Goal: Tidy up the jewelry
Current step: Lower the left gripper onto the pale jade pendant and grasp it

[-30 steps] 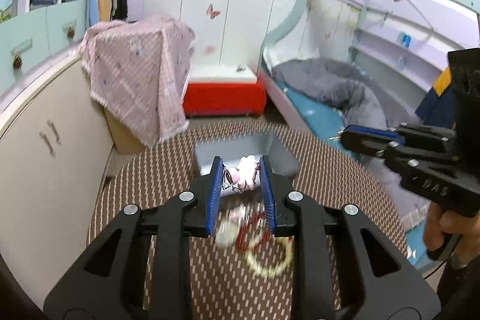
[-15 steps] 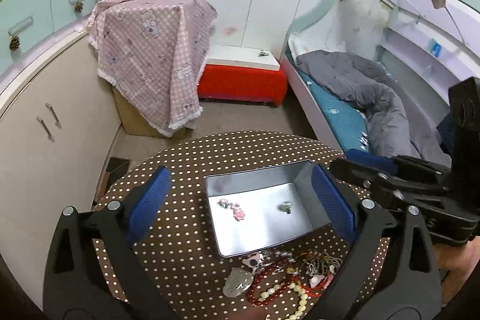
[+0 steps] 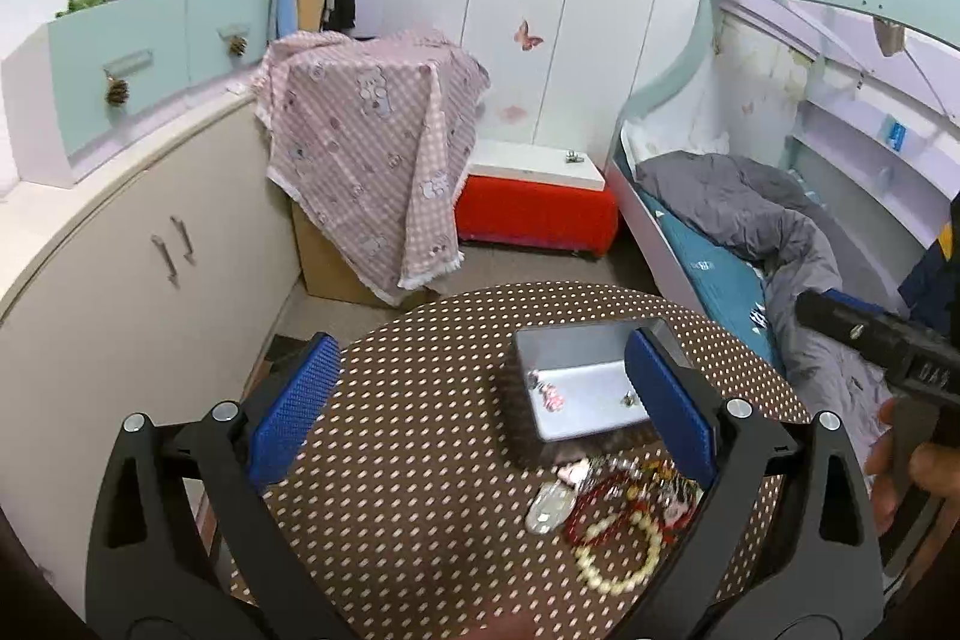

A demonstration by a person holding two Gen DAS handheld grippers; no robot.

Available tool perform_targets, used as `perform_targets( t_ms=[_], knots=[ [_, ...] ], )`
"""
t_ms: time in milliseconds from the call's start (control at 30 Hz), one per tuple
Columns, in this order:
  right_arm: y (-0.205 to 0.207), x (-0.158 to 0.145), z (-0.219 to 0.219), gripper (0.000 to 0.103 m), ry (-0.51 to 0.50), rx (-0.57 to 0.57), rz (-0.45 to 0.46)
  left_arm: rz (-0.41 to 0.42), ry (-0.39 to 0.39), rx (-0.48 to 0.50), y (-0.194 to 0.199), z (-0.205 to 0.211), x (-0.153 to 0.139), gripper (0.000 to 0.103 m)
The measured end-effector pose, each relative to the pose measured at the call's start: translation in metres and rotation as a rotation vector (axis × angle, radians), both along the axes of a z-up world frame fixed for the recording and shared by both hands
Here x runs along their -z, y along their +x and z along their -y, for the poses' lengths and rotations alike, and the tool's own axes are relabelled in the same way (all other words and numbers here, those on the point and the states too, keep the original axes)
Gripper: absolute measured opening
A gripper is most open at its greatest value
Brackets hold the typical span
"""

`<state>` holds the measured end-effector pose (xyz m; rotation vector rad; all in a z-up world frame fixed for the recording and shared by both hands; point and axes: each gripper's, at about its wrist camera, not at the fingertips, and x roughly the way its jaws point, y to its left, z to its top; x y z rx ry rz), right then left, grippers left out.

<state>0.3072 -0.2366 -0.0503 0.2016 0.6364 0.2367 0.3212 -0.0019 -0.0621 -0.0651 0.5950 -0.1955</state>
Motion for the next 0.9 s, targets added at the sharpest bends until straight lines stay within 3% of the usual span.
perform_targets(
  t_ms=[267, 467, 667, 900],
  knots=[
    [-0.059, -0.018, -0.013, 0.095, -0.048, 0.058, 0.057, 0.025, 0.053, 0.008, -0.042, -0.015, 0.007, 0.094],
    [-0.089, -0.012, -0.008, 0.095, -0.058, 0.089, 0.064, 0.023, 0.060, 0.000, -0.064, -0.021, 0.012, 0.094],
    [-0.100, 0.011, 0.004, 0.095, -0.062, 0.071, 0.030, 0.000, 0.098, -0.016, -0.076, -0.008, 0.032, 0.094],
    [-0.094, 0.058, 0.006, 0.095, -0.058, -0.011, -0.064, -0.092, 0.176, -0.025, -0.055, 0.019, 0.077, 0.094]
  ],
)
